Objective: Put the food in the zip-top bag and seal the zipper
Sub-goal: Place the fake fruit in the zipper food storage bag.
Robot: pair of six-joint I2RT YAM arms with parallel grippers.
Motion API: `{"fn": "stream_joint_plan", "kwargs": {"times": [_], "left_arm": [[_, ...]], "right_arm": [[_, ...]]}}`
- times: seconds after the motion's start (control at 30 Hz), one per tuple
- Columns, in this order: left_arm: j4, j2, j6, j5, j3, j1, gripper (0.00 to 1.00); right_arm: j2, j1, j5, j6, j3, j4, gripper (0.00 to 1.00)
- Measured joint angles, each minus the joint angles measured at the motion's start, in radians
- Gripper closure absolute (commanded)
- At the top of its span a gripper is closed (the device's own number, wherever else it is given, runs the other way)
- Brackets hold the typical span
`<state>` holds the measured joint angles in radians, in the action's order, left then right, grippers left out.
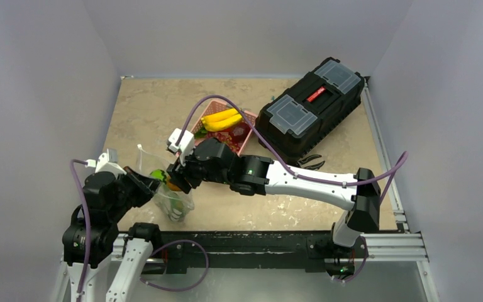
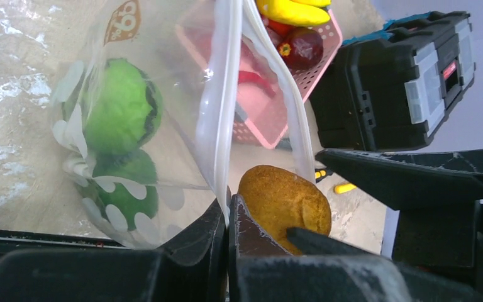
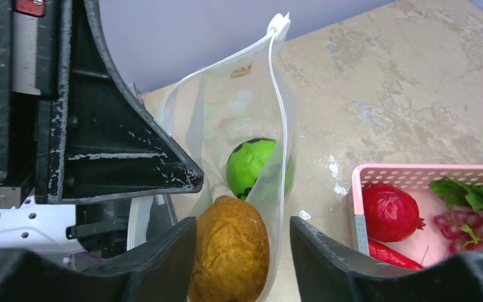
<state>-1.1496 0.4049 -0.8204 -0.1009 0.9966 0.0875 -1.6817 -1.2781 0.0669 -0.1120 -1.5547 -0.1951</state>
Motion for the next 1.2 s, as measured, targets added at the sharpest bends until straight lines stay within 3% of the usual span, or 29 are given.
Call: {"fn": "stream_joint_plan", "kwargs": {"times": [0.1, 0.23, 0.33, 0.93, 1.2], "left_arm": [[0.002, -0.004, -0.007, -0.005, 0.010, 0.000, 1.00], [0.002, -0.003, -0.010, -0.015, 0.010, 0.000, 1.00], [0.002, -0.002, -0.010, -0.016, 0.010, 0.000, 1.00], [0.003, 0.014, -0.034, -0.006, 0.010, 0.000, 1.00], [0.003, 0.014, -0.034, 0.000, 0.004, 0.000, 1.00]], "right_arm": [[0.000, 0.000, 0.014, -0.002, 0.000, 0.000, 0.52], [0.000, 0.000, 0.022, 0.000, 0.000, 0.000, 0.70], [0.000, 0.000, 0.024, 0.001, 0.001, -0.001, 0.77], [-0.029, -0.032, 0.004, 0.003, 0.116, 0.027, 0.76], [-0.035, -0.041, 0.081, 0.014, 0.114, 0.010, 0.62]]}}
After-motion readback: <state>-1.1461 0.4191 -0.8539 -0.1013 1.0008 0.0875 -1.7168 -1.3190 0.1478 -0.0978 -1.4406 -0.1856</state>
